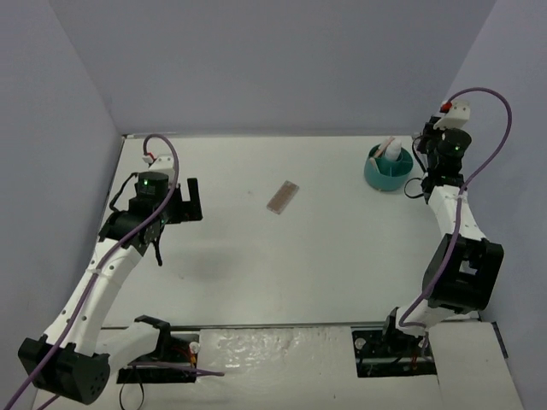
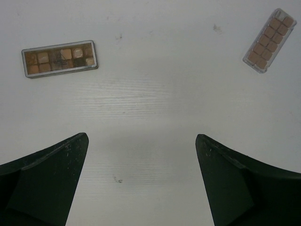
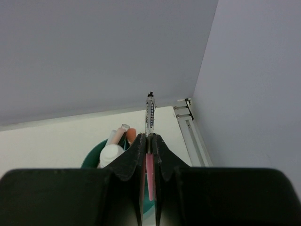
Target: Organize the makeup
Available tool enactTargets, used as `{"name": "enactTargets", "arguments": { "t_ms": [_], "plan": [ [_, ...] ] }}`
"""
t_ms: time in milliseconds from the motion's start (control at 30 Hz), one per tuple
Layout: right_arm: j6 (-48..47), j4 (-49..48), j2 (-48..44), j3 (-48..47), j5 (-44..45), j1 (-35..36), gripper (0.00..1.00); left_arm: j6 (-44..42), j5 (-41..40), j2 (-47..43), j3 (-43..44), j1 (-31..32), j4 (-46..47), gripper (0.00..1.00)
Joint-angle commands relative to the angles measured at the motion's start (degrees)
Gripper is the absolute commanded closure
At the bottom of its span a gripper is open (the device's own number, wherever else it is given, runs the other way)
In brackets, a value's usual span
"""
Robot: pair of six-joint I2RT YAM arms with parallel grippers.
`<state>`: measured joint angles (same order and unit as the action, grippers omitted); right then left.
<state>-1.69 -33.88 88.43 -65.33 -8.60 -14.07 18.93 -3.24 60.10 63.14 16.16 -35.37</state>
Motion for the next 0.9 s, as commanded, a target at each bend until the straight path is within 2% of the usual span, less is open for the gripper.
{"name": "enactTargets", "arguments": {
  "t_ms": [0,267,867],
  "plan": [
    [-2.59,-9.81,7.03,-8.86,-8.74,-2.16,1.00,-1.96,-1.44,-2.01,-0.87,-2.06,4.59,0.03],
    [-2.76,-10.68,17.81,-17.58,-13.97,-3.42,1.00,-2.23,-3.97,-1.39,-2.37,-3.59,4.43,0.03],
    [-1.65,-10.50,30.53,-22.21,-20.11,-5.00,1.00,-1.58,-2.30,1.16,-2.76,-6.40,4.93,0.03]
  ]
}}
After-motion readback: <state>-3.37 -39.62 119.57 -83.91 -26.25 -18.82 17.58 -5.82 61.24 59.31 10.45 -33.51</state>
